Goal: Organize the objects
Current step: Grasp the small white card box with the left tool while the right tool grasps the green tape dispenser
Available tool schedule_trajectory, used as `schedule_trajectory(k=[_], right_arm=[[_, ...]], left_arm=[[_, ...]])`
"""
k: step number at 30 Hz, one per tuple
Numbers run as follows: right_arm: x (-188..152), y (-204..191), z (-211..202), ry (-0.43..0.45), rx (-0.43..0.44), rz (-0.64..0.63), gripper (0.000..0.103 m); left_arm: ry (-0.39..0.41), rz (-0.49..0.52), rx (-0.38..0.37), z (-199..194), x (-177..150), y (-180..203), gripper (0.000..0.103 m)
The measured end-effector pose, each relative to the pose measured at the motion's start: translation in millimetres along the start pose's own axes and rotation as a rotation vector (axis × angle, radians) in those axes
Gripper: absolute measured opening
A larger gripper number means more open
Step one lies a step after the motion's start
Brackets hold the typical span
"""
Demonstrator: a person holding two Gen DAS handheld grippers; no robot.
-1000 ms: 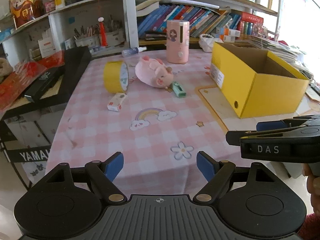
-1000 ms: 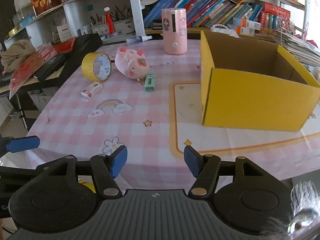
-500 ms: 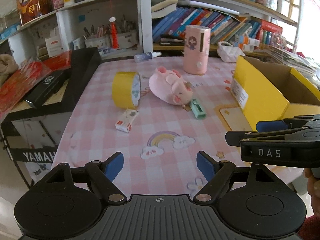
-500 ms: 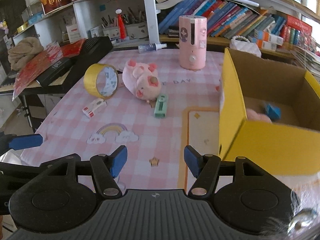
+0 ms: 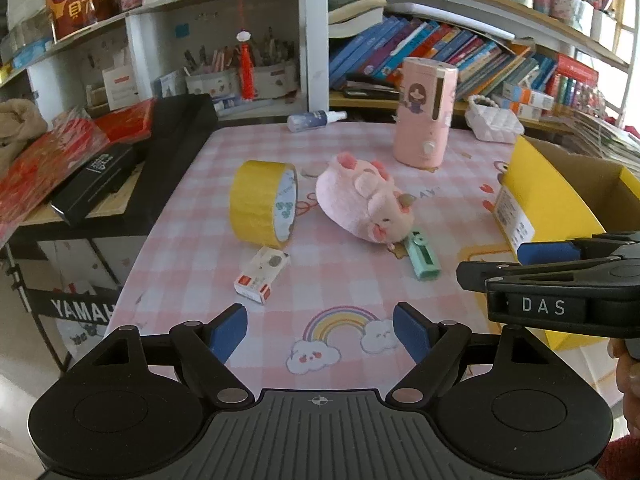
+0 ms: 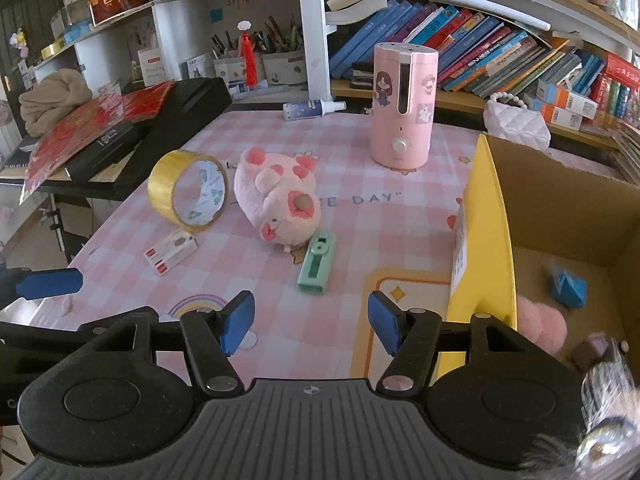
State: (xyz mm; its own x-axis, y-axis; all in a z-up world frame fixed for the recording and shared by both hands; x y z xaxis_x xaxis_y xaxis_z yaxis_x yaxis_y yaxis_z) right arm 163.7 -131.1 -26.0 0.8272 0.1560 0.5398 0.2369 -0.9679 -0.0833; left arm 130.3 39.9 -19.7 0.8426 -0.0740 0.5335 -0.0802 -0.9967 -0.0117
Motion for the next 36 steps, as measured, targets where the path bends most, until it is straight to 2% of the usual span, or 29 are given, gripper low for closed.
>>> schedule_trajectory(k=[10, 17, 31, 35, 36], right_arm=[[24, 6, 26, -0.027, 0.029, -0.006, 0.057], [43, 13, 54, -0.087, 0.038, 0.043, 0.054], [63, 14, 102, -0.178, 0.027, 0.045, 0.054], [65, 17, 107, -0.18, 0.022, 0.041, 0.053], [65, 17, 107, -0.178, 0.019, 0.036, 0.053]], left_arm=[[-0.019, -0.061, 0.05, 19, 18, -9, 0.081], [-0.058, -0.092, 0.089, 47, 32, -22, 0.079], [-0.155, -0.065, 0.117, 104, 54, -36, 0.072], [-0.159, -0.066, 0.095, 109, 56, -36, 0.065], [-0.159, -0.068, 0.087, 109, 56, -35, 0.06]])
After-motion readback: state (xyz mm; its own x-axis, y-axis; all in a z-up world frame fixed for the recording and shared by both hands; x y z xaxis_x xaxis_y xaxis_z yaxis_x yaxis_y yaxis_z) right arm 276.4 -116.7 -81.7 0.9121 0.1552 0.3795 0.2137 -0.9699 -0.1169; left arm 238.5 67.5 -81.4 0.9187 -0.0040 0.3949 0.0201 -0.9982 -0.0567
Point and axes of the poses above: each gripper's, at about its wrist camera, not at the fingertips, and z roughly the way its jaws point, y to its right, x to its top, the point moved 1 cm from there along z, roughly the way its jaws point, and after that the axes turned 14 degrees about -y, right-handed, at the moved point
